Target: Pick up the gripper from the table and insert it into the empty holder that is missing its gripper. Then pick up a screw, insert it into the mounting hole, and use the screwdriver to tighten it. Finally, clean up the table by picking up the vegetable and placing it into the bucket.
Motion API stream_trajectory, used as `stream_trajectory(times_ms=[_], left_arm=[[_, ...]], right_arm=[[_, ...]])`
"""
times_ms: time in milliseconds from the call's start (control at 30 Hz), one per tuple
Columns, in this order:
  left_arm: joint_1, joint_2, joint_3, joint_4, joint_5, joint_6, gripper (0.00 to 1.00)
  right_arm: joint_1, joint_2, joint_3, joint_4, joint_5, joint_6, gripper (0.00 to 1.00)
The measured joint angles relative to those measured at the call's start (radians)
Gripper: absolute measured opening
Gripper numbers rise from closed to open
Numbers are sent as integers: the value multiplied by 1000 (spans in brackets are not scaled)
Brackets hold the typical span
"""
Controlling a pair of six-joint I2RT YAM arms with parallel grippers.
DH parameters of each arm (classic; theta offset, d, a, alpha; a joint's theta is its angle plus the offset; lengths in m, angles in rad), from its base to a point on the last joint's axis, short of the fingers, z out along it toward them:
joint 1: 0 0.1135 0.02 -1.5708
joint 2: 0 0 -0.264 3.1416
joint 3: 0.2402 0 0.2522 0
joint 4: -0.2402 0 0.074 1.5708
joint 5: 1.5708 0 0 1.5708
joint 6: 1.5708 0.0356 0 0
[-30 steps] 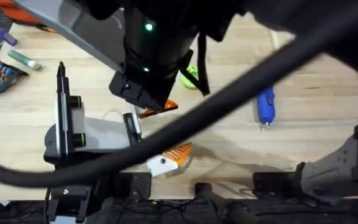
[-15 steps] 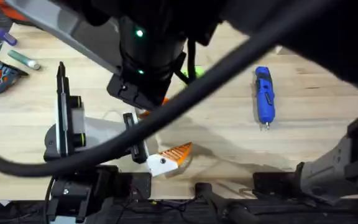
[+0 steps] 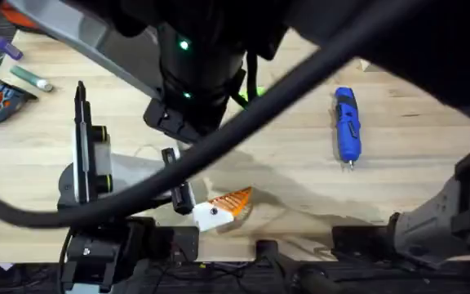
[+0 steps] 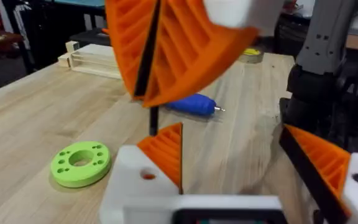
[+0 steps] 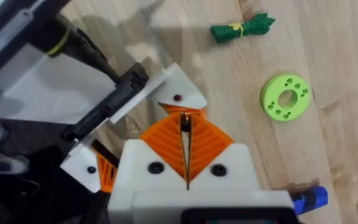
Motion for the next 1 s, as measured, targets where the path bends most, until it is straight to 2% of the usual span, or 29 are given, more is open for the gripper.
stream_trajectory(times_ms=[1000], left_arm=[[0,0,0,0,0,0,985]], right_arm=[[-1,36,0,23,-2,4,7]])
